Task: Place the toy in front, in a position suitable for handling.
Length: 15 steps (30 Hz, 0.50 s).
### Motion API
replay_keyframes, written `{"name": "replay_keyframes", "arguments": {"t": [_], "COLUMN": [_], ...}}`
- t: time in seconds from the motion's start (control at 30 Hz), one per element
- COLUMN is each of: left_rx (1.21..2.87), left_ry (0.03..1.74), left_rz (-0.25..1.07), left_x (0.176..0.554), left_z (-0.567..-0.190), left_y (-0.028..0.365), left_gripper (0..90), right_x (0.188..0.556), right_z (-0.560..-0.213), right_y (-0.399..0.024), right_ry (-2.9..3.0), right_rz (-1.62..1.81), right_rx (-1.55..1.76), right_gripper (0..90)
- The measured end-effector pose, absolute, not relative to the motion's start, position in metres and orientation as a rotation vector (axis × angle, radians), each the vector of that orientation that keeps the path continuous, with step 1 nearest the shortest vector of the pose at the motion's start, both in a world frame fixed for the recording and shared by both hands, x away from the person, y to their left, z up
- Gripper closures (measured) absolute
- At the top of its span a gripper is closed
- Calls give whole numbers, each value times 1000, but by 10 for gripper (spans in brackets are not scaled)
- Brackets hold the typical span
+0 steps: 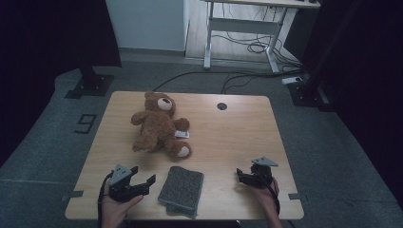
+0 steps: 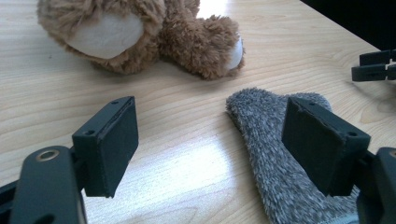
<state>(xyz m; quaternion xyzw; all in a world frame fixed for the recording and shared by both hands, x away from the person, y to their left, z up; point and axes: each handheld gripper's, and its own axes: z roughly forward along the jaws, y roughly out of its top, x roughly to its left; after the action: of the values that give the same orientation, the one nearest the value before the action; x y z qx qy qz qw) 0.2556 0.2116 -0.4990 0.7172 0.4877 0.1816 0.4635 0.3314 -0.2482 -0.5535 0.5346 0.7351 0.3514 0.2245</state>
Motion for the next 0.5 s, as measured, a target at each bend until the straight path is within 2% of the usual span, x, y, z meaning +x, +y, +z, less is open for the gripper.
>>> {"name": "replay_keyframes", "arguments": {"t": [0.5], "left_rx": [1732], "left_ry": [1244], "left_rz": [470], "left_x": [258], "left_z": [-494], "left_y": [217], "left_gripper": [193], "right_x": [333], "right_z": [-542], "right_y": [-246], "right_ry": [2031], "right_rz": [1126], "right_rx": [1403], "right_gripper": [193]}}
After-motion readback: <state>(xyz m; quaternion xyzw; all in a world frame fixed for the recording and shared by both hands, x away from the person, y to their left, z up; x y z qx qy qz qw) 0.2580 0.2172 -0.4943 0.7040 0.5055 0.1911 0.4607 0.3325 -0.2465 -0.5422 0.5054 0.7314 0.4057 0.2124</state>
